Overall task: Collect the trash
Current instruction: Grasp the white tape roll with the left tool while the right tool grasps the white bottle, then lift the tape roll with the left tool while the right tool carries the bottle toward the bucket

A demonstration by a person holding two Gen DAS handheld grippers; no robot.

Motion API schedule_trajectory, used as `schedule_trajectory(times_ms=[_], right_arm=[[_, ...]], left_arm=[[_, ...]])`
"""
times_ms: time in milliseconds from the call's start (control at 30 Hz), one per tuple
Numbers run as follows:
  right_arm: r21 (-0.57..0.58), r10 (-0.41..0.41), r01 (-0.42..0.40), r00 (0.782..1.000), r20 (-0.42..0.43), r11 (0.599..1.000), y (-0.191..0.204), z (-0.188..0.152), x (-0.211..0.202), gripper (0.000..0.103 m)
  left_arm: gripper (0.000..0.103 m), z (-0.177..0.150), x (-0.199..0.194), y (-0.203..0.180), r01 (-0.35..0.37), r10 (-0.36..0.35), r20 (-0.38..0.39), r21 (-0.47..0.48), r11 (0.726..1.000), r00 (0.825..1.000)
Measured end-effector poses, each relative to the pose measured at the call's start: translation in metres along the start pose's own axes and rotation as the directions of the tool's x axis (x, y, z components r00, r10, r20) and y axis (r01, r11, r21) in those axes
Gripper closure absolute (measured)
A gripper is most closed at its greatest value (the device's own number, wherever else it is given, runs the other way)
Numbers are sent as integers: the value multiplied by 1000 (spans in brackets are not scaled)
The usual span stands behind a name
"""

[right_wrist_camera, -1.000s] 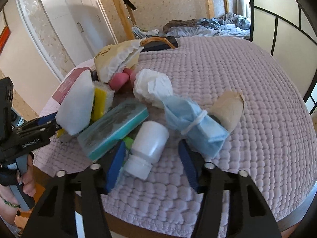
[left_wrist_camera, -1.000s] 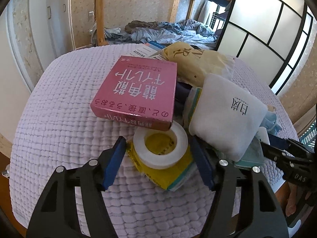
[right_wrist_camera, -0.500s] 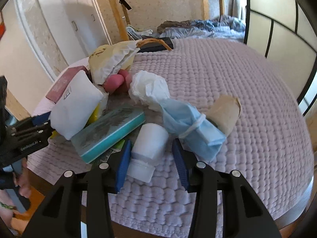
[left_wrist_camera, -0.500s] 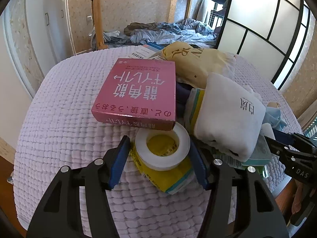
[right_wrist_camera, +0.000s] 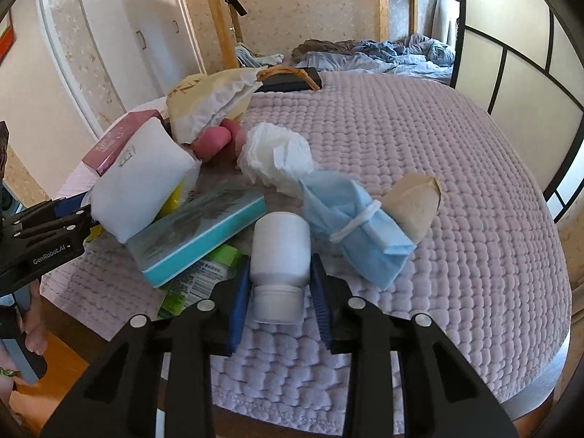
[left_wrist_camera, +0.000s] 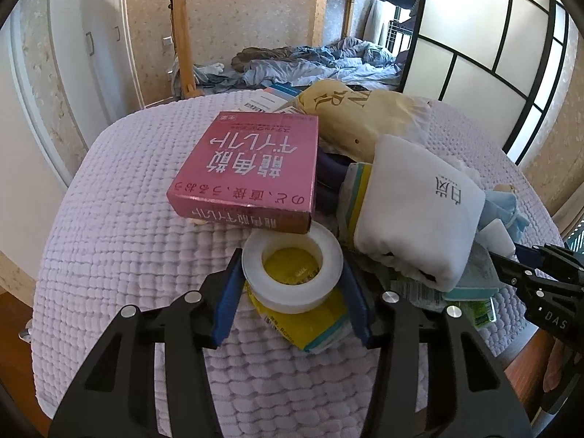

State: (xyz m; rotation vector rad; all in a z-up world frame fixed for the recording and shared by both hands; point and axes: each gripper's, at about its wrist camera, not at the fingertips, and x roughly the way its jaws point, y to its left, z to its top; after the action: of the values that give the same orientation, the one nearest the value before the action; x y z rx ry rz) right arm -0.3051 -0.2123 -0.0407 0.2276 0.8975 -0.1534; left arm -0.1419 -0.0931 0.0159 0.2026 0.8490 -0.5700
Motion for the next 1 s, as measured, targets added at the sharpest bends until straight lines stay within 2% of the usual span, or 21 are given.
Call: schedule_trajectory(times_ms=[200, 433, 733, 900, 1000], right_arm=[[28, 49, -48, 999, -10, 998, -9, -12, -12, 71], [40, 70, -69, 997, -16, 997, -10, -22, -20, 71], [29, 69, -68, 997, -24, 997, -8, -40, -36, 71], [29, 69, -68, 997, -37, 997, -2, -50, -35, 71], [33, 69, -68, 997, -36, 997, 3, -56, -35, 71]], left_arm=[[51, -6, -10, 1, 9, -9, -4, -9, 1000, 1000], [51, -15, -23, 2, 16, -16, -4, -18, 1000, 1000], [51, -24, -34, 3, 0, 0, 5, -27, 1000, 1000], [51, -31, -25, 1, -2, 2, -19, -13, 1000, 1000], [44, -33, -26, -2, -6, 6, -3, 1, 1000, 1000]])
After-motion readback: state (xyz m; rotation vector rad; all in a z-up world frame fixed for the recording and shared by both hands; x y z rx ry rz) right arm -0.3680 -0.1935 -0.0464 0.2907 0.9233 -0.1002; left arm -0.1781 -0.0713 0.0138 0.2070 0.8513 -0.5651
